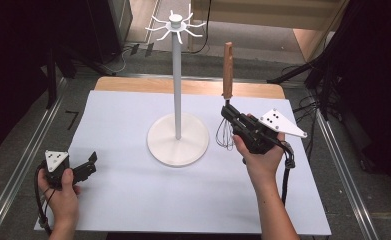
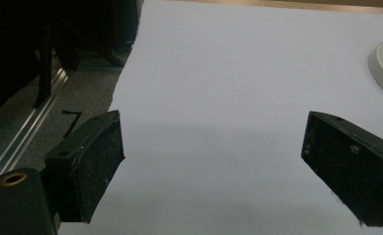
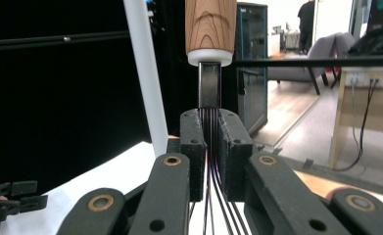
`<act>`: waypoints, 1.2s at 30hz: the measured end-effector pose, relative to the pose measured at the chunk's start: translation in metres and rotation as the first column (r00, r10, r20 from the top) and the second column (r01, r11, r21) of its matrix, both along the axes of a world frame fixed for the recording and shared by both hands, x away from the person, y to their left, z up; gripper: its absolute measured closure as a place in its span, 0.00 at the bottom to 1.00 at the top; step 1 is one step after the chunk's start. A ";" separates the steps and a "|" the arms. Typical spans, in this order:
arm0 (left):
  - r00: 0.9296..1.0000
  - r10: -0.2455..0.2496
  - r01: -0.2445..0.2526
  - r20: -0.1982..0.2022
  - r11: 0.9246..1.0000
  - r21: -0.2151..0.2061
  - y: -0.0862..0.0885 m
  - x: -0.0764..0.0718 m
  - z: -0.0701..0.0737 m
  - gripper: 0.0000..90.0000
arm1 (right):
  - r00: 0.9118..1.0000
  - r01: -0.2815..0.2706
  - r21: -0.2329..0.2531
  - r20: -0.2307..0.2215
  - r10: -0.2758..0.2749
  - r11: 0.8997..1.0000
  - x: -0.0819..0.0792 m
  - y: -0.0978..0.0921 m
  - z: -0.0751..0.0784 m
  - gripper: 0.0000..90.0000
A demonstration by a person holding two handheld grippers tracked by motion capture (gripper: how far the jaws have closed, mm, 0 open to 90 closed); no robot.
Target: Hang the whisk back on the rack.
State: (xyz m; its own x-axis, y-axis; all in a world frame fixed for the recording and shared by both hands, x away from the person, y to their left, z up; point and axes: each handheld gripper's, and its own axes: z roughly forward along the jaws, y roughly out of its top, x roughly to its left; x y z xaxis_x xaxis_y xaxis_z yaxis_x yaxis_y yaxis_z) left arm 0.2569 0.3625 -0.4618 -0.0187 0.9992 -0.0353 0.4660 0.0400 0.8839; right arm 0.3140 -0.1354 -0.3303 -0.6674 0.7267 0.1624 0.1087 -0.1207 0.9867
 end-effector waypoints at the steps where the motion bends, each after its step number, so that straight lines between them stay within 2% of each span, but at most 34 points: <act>1: 1.000 0.000 0.000 0.000 1.000 -0.001 0.000 0.000 0.000 0.10 | 1.000 -0.003 0.001 0.009 0.002 1.000 0.000 0.001 0.001 0.93; 9: 1.000 -0.001 0.001 -0.003 1.000 -0.002 0.000 0.000 0.000 0.10 | 0.998 -0.031 -0.010 0.056 0.032 0.999 0.000 0.012 0.009 0.93; 15: 1.000 -0.001 0.001 -0.004 1.000 -0.001 0.000 0.000 0.000 0.10 | 0.996 -0.041 0.000 0.085 0.041 0.999 0.003 0.017 0.016 0.93; 26: 1.000 -0.003 0.003 -0.005 1.000 -0.002 0.000 0.000 0.000 0.10 | 0.991 -0.054 0.017 0.120 0.051 0.998 0.009 0.026 0.018 0.93; 36: 1.000 -0.005 0.005 -0.007 1.000 -0.002 0.000 0.000 0.000 0.10 | 0.987 -0.076 0.012 0.142 0.073 0.997 0.016 0.039 0.016 0.93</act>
State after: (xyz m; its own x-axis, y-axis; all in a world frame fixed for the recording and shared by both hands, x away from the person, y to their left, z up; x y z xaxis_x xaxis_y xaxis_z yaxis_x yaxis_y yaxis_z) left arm 0.2570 0.3629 -0.4616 -0.0139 0.9992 -0.0367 0.4721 0.0389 0.8807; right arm 0.3304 -0.0967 -0.3142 -0.7368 0.6721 0.0742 -0.0225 -0.1341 0.9907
